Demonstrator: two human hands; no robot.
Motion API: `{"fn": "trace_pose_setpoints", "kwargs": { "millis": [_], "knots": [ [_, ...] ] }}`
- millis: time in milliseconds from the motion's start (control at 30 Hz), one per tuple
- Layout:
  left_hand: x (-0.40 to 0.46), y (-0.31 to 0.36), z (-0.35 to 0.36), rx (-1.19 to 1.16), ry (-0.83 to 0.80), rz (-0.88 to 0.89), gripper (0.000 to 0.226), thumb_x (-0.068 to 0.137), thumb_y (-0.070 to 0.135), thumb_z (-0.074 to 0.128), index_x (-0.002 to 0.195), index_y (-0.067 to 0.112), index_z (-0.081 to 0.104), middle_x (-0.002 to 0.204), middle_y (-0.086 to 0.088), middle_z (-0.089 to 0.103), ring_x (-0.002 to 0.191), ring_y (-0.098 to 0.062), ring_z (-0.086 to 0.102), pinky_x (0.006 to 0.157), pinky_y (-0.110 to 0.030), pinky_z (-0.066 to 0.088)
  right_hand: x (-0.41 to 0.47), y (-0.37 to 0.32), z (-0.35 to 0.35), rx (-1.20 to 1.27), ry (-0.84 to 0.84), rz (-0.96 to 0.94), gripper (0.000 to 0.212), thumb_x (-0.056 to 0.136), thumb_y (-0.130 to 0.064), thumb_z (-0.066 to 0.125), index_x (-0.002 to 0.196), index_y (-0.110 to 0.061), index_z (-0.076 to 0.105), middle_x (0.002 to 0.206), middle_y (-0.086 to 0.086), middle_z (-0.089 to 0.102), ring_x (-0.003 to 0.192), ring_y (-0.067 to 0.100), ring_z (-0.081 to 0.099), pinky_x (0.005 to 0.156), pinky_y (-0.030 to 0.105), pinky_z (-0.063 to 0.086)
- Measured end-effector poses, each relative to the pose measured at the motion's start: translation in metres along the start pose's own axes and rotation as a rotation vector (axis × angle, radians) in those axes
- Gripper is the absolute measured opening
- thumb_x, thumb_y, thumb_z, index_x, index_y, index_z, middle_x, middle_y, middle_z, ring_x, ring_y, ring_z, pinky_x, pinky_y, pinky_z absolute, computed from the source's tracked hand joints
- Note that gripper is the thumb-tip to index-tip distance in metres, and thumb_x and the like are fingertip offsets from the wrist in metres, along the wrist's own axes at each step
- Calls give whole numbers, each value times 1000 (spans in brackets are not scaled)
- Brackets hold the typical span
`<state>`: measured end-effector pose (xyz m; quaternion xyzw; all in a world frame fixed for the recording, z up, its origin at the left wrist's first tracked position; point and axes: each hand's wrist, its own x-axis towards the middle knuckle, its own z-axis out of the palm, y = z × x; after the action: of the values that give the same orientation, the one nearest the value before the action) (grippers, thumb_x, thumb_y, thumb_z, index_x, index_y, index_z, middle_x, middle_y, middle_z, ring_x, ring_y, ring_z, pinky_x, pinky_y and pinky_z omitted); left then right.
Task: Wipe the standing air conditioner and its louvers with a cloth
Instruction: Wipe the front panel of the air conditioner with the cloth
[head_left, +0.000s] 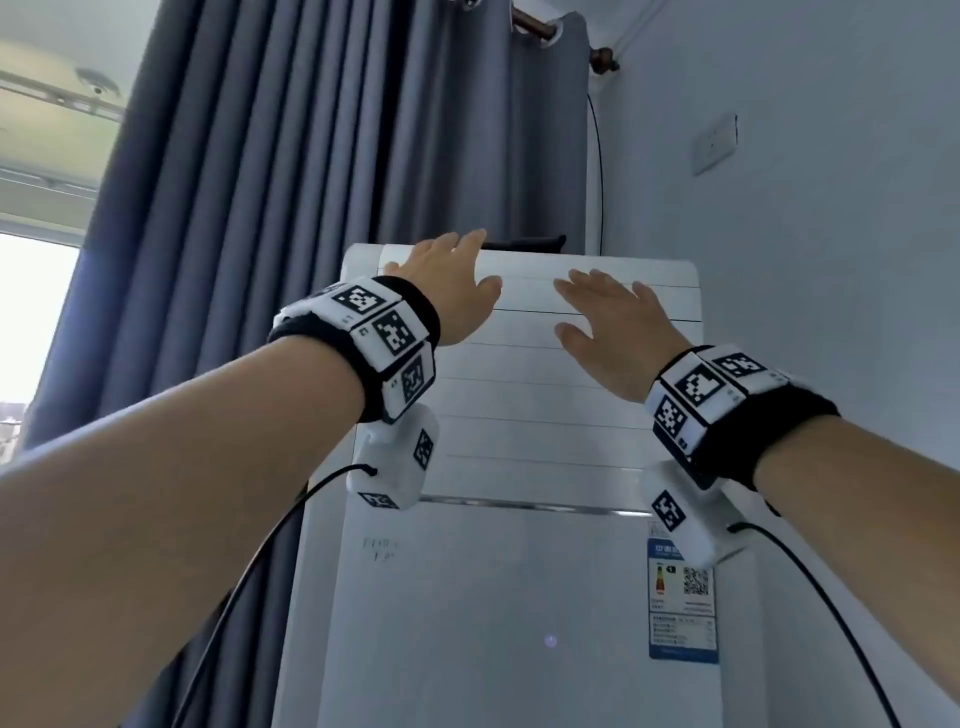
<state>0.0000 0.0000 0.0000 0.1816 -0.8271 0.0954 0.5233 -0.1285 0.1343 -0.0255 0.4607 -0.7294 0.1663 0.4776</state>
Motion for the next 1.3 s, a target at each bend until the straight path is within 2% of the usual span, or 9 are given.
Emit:
{"fn": "trace_pose_setpoints", "kwargs": {
  "millis": [300, 467, 567, 667, 767, 900, 1000, 1133, 1300],
  "knots": [
    [88, -17, 18, 46, -61, 86, 60, 93, 39, 39, 147, 23, 18, 153, 0, 26, 141, -24, 21, 109, -46, 23, 93, 24, 14, 104, 134, 67, 53, 96, -23, 40, 145, -17, 19, 155, 4, 17, 141, 21, 20, 114, 38, 18],
    [136, -7, 23, 196, -130, 105, 56, 93, 30, 39, 146, 21, 22, 149, -4, 33, 136, -27, 30, 106, -46, 29, 155, 40, 17, 28, -15, 108, 57, 95, -19, 38, 146, -22, 14, 157, -1, 7, 143, 18, 11, 117, 41, 14],
    [154, -2, 32, 126, -267, 25, 53, 97, 27, 36, 147, 18, 21, 147, -8, 38, 131, -29, 40, 106, -37, 34, 177, 41, 21, 36, -134, 145, 57, 96, -15, 36, 147, -24, 11, 157, 0, 4, 144, 19, 8, 117, 36, 11],
    [163, -4, 43, 108, -312, -18, 48, 99, 24, 34, 145, 12, 26, 148, -10, 36, 134, -29, 37, 109, -33, 28, 190, 36, 24, 126, -188, 185, 56, 95, -7, 35, 146, -22, 18, 154, 5, 21, 138, 26, 26, 109, 28, 23],
    [165, -11, 50, 79, -319, 2, 42, 98, 24, 34, 138, 14, 40, 143, -9, 44, 130, -27, 42, 107, -33, 32, 190, 34, 24, 155, -187, 206, 41, 92, -5, 38, 131, -14, 48, 137, 9, 50, 121, 27, 47, 94, 26, 37],
    [164, -17, 50, -17, -216, 42, 30, 90, 28, 45, 111, 20, 65, 111, -5, 66, 101, -26, 59, 83, -30, 47, 181, 36, 22, 158, -100, 226, 22, 90, -13, 48, 103, -13, 65, 103, 10, 62, 105, 28, 55, 74, 22, 35],
    [156, -15, 42, -62, -109, 68, 22, 85, 19, 52, 98, 20, 70, 98, -8, 69, 84, -24, 58, 68, -27, 42, 173, 31, 15, 121, -26, 199, 23, 90, -15, 50, 69, -19, 57, 93, 17, 57, 106, 32, 51, 73, 26, 34],
    [137, -14, 28, -177, -3, 76, 23, 87, 19, 52, 102, 19, 70, 103, -8, 68, 98, -27, 60, 72, -25, 41, 149, 21, 6, 33, 108, 78, 23, 95, -15, 43, 103, -2, 60, 111, 23, 56, 106, 37, 48, 86, 41, 41],
    [79, -13, 17, -398, 130, 139, 17, 91, 26, 52, 98, 18, 65, 87, -1, 59, 90, -21, 57, 73, -23, 38, 90, 10, -2, 202, 241, -6, 18, 97, -16, 37, 99, -6, 52, 93, 16, 55, 84, 27, 48, 67, 30, 31]
  ]
}}
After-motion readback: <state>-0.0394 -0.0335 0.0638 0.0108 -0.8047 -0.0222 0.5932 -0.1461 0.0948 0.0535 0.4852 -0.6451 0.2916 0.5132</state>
